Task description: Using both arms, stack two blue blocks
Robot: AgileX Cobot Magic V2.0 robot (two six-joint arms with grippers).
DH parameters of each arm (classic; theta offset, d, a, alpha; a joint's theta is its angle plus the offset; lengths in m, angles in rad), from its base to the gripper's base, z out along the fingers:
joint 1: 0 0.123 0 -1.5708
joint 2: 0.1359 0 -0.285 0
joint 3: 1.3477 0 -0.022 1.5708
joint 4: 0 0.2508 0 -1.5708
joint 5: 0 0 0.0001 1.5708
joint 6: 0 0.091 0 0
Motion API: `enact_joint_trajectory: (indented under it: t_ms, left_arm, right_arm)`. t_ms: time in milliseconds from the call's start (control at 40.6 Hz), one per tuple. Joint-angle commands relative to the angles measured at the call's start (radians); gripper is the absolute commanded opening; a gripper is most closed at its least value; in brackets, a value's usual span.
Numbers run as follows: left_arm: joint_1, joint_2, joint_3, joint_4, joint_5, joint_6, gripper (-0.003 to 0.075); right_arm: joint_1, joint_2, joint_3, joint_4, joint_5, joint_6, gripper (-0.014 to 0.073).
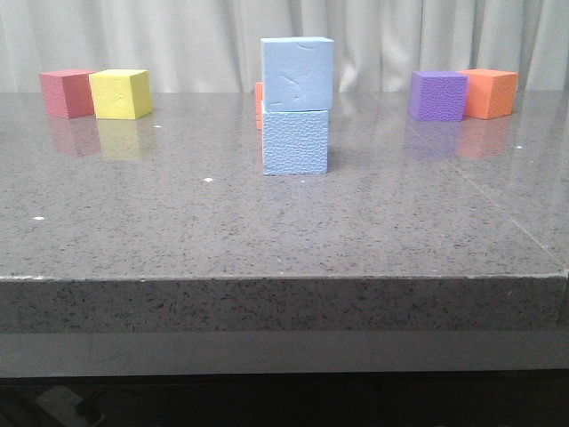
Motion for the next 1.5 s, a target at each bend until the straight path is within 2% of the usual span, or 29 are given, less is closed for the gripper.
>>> enact_joint_trajectory:
  t_ms: [0,99,986,1134,1479]
  left_arm:
    - [-0.004,-0.017,0.002,-0.008,-0.083,0.000,-0.0020]
    - [-0.004,-0.017,0.002,-0.008,-0.083,0.000,-0.0020]
    - [-0.004,-0.017,0.002,-0.008,-0.083,0.000,-0.0020]
    - [0.031,-0.017,0.002,-0.008,-0.083,0.000,-0.0020]
    - [0.039,-0.017,0.002,-0.008,-0.083,0.000,-0.0020]
  right_arm:
    - [-0.006,-0.018,-0.006,-0.007,-0.119,0.080,-0.0067]
    - [-0.010,-0.019,-0.005,-0.056,-0.128,0.165,-0.0067]
    - [-0.011,-0.019,-0.005,-0.063,-0.117,0.165,-0.0067]
    - [-0.011,-0.019,-0.005,-0.063,-0.117,0.165,-0.0067]
    - [-0.011,-0.019,-0.005,-0.063,-0.117,0.165,-0.0067]
